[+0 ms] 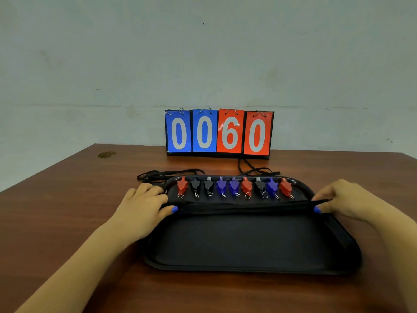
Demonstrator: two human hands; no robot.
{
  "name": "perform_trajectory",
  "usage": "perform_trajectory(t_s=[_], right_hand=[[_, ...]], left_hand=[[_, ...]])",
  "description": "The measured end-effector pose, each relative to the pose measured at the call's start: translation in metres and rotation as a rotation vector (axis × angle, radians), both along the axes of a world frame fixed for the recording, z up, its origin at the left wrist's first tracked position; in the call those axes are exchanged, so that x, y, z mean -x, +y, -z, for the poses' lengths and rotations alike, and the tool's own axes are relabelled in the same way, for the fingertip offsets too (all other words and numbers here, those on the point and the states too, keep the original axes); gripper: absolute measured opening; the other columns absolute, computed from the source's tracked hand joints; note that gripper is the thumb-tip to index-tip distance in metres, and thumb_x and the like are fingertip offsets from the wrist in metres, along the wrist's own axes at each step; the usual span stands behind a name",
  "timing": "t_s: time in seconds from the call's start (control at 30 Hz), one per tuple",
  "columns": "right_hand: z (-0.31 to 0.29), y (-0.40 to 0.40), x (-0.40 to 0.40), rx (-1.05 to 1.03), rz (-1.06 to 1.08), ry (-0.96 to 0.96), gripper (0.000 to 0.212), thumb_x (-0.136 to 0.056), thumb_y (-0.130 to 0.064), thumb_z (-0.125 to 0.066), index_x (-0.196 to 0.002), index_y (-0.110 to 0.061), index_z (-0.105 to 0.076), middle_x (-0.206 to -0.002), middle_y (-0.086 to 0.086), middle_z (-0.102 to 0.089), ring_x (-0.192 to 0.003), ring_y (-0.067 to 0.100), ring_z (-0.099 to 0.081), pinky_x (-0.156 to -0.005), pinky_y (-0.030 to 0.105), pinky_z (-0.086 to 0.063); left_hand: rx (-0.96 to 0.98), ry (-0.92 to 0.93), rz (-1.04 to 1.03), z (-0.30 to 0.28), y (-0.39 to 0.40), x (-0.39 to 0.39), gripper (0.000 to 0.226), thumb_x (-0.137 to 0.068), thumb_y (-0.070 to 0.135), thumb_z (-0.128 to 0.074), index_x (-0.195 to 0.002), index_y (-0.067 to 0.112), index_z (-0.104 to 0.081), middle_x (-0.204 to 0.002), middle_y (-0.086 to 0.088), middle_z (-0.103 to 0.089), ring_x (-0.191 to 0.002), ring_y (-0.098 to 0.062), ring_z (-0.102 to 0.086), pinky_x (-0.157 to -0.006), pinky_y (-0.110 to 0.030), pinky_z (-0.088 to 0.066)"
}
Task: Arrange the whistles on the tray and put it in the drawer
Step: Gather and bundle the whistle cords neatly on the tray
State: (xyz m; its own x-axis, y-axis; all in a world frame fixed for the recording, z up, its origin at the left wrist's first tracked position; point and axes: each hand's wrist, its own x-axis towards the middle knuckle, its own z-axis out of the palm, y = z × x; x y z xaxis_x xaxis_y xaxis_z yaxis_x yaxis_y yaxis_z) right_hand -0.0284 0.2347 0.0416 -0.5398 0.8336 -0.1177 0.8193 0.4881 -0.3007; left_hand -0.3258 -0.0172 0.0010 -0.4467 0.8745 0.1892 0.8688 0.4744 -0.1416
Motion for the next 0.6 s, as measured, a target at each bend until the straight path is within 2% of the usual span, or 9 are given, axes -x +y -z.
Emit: perform_trajectory(t_s=[0.13,0.3,0.37,0.43,0.47,0.53,0.6], right_hand=[[0.0,0.0,-0.001,0.018,-0.002,0.02,0.03,-0.076,-0.019,-0.075,-0.065,-0.043,-0.061,-0.096,-0.002,-0.07,-0.097,0.019,-0.06,-0.09,0.036,-0.046],[0.002,0.003,-0.001,0.073,-0.006,0.049,0.024,-0.077,-0.014,-0.074,-0.073,-0.036,-0.063,-0.101,0.001,-0.07,-0.1,0.019,-0.06,-0.086,0.029,-0.042],[0.002,0.003,-0.001,0.102,-0.012,0.03,0.024,-0.076,-0.015,-0.075,-0.088,-0.031,-0.063,-0.114,0.003,-0.065,-0.112,0.022,-0.057,-0.094,0.031,-0.041],[0.001,0.001,0.001,0.117,-0.004,0.003,0.05,-0.075,-0.02,-0.076,-0.119,-0.026,-0.054,-0.133,0.006,-0.053,-0.121,0.024,-0.05,-0.101,0.034,-0.038],[-0.001,-0.002,0.003,0.116,0.001,-0.005,0.066,-0.075,-0.025,-0.076,-0.132,-0.024,-0.044,-0.139,0.008,-0.045,-0.123,0.026,-0.047,-0.103,0.036,-0.037],[-0.005,-0.008,0.007,0.079,0.021,-0.02,0.084,-0.077,-0.036,-0.072,-0.145,-0.024,-0.024,-0.146,0.012,-0.032,-0.129,0.031,-0.039,-0.108,0.041,-0.034],[-0.009,-0.019,0.014,-0.033,0.066,-0.093,0.091,-0.08,-0.048,-0.064,-0.148,-0.03,-0.006,-0.152,0.013,-0.019,-0.138,0.036,-0.024,-0.112,0.052,-0.025]], left_hand=[[-0.003,-0.019,-0.035,0.001,-0.001,-0.002,0.04,-0.093,0.052,-0.031,-0.114,0.027,-0.054,-0.132,0.01,-0.042,-0.128,-0.015,-0.029,-0.098,-0.031,-0.028],[-0.057,-0.25,-0.04,-0.003,-0.004,-0.001,0.027,-0.085,0.058,-0.044,-0.092,0.032,-0.049,-0.122,0.013,-0.045,-0.122,-0.014,-0.033,-0.09,-0.032,-0.029],[-0.102,-0.411,-0.06,-0.004,-0.006,0.002,0.035,-0.074,0.071,-0.045,-0.089,0.04,-0.049,-0.125,0.016,-0.046,-0.122,-0.015,-0.036,-0.095,-0.037,-0.033],[-0.255,-0.624,-0.059,-0.006,-0.008,0.001,0.05,-0.06,0.085,-0.042,-0.095,0.05,-0.05,-0.12,0.015,-0.052,-0.116,-0.016,-0.045,-0.099,-0.043,-0.038],[-0.353,-0.728,-0.056,-0.007,-0.008,0.0,0.055,-0.063,0.082,-0.045,-0.107,0.049,-0.051,-0.122,0.012,-0.054,-0.115,-0.017,-0.048,-0.1,-0.043,-0.039],[-0.515,-0.854,-0.077,-0.009,-0.006,-0.003,0.057,-0.08,0.054,-0.055,-0.131,0.03,-0.047,-0.129,0.002,-0.054,-0.118,-0.019,-0.05,-0.102,-0.04,-0.04],[-0.619,-0.888,-0.116,-0.011,-0.004,-0.005,0.053,-0.087,0.037,-0.055,-0.137,0.023,-0.042,-0.128,-0.002,-0.055,-0.116,-0.023,-0.051,-0.098,-0.039,-0.041]])
